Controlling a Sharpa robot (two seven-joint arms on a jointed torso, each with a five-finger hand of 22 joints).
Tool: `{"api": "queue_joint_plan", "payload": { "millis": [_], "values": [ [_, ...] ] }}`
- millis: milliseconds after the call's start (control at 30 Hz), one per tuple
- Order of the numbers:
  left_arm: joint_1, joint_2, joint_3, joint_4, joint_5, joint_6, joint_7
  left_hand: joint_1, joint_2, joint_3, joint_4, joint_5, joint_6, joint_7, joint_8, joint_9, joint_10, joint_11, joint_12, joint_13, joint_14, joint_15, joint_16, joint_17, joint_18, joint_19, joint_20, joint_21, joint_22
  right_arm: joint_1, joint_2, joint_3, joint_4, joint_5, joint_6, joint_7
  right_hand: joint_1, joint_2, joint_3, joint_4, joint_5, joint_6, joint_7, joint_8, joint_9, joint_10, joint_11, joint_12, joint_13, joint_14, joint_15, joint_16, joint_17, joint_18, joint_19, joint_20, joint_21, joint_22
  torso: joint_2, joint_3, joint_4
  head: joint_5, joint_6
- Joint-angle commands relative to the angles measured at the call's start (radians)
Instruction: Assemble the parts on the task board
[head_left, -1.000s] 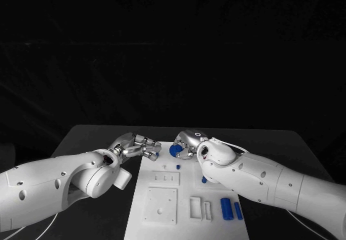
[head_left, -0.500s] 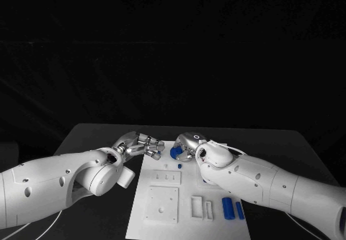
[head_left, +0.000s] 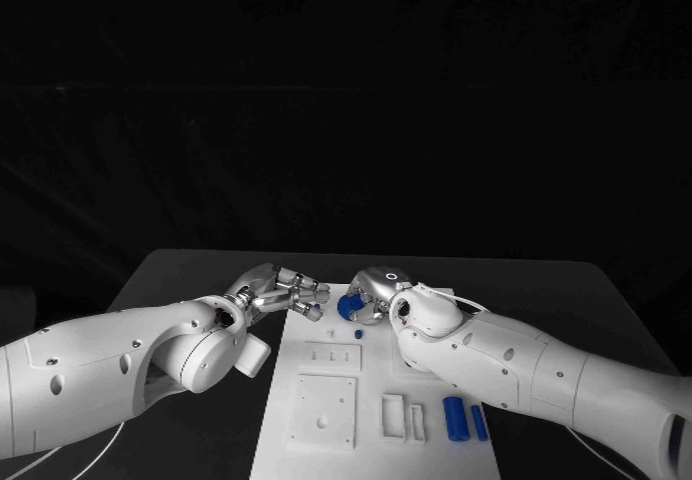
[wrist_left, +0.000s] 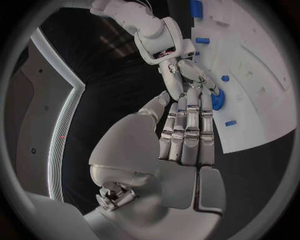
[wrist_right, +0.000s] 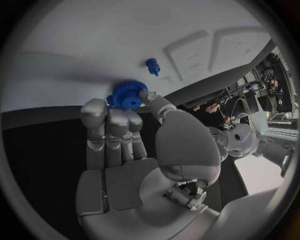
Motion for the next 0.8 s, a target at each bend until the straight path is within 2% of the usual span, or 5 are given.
{"api": "queue_joint_plan", "payload": {
  "millis": [33, 400, 500, 633, 800],
  "values": [
    [0.003, 0.003, 0.001, 0.000, -0.002, 0.007, 0.008, 0.000, -0.006, 0.005, 0.001, -0.001, -0.006, -0.001, -0.002, -0.001, -0.005, 0.000, -0.001, 0.000, 0.000, 0.006, -0.003, -0.001, -0.002, -0.004, 0.004, 0.002, -0.001, -0.005, 0.005, -0.003, -0.014, 0.002, 0.017, 0.018, -0.001, -0.007, 0.022, -0.007, 0.033, -0.038, 0.000, 0.001, -0.004, -0.005, 0.001, -0.004, -0.005, -0.001, 0.002, -0.006, 0.000, 0.012, 0.011, 0.001, -0.006, 0.087, 0.000, -0.0002, 0.0011, -0.002, 0.002],
    [0.004, 0.002, 0.001, 0.000, -0.002, 0.008, 0.007, 0.000, -0.007, 0.006, 0.000, 0.000, -0.009, 0.000, -0.002, -0.001, -0.006, 0.000, -0.001, 0.000, 0.000, 0.006, -0.004, -0.001, -0.001, -0.004, 0.004, 0.002, -0.003, -0.008, 0.002, -0.004, -0.026, 0.015, 0.030, 0.025, -0.007, -0.007, 0.022, -0.013, 0.041, -0.052, 0.001, 0.000, -0.004, -0.009, 0.001, -0.006, -0.011, -0.002, 0.003, -0.009, -0.002, 0.014, 0.011, 0.002, -0.008, 0.087, 0.000, 0.0004, -0.0018, -0.001, -0.001],
    [0.004, 0.002, 0.001, -0.001, -0.002, 0.007, 0.007, 0.000, -0.007, 0.006, 0.000, 0.000, -0.009, 0.000, -0.002, -0.001, -0.006, 0.000, -0.001, 0.000, 0.000, 0.006, -0.004, -0.001, -0.001, -0.004, 0.004, 0.002, -0.003, -0.009, -0.001, -0.004, -0.024, 0.023, 0.029, 0.027, -0.011, -0.006, -0.003, -0.007, 0.003, -0.063, 0.001, 0.000, -0.004, -0.009, 0.003, -0.007, -0.013, -0.001, 0.004, -0.009, -0.002, 0.014, 0.011, 0.003, -0.011, 0.086, 0.000, 0.0010, -0.0024, -0.002, 0.001],
    [0.004, 0.002, 0.001, -0.001, -0.002, 0.008, 0.007, 0.000, -0.007, 0.006, 0.000, 0.000, -0.009, 0.000, -0.002, -0.001, -0.006, 0.000, -0.001, 0.000, 0.000, 0.006, -0.004, -0.001, -0.001, -0.004, 0.004, 0.002, -0.003, -0.010, -0.006, -0.004, -0.016, 0.036, 0.025, 0.031, 0.001, 0.008, -0.086, 0.017, -0.059, -0.069, 0.001, 0.000, -0.004, -0.009, 0.005, -0.005, -0.016, 0.000, 0.006, -0.010, -0.003, 0.015, 0.013, 0.006, -0.017, 0.086, 0.000, 0.0009, -0.0009, -0.003, 0.001],
    [0.004, 0.001, 0.001, -0.002, -0.002, 0.007, 0.007, 0.000, -0.007, 0.006, 0.000, 0.000, -0.009, 0.000, -0.002, -0.001, -0.006, 0.000, -0.001, 0.000, 0.000, 0.006, -0.004, -0.001, -0.001, -0.004, 0.004, 0.002, -0.003, -0.011, -0.014, -0.004, -0.010, 0.047, 0.030, 0.032, 0.011, 0.012, -0.126, 0.051, -0.086, -0.057, -0.001, 0.001, -0.004, -0.009, 0.006, -0.002, -0.018, 0.000, 0.006, -0.008, -0.002, 0.015, 0.016, 0.007, -0.021, 0.087, 0.000, 0.0013, -0.0010, -0.004, 0.002]
  ]
}}
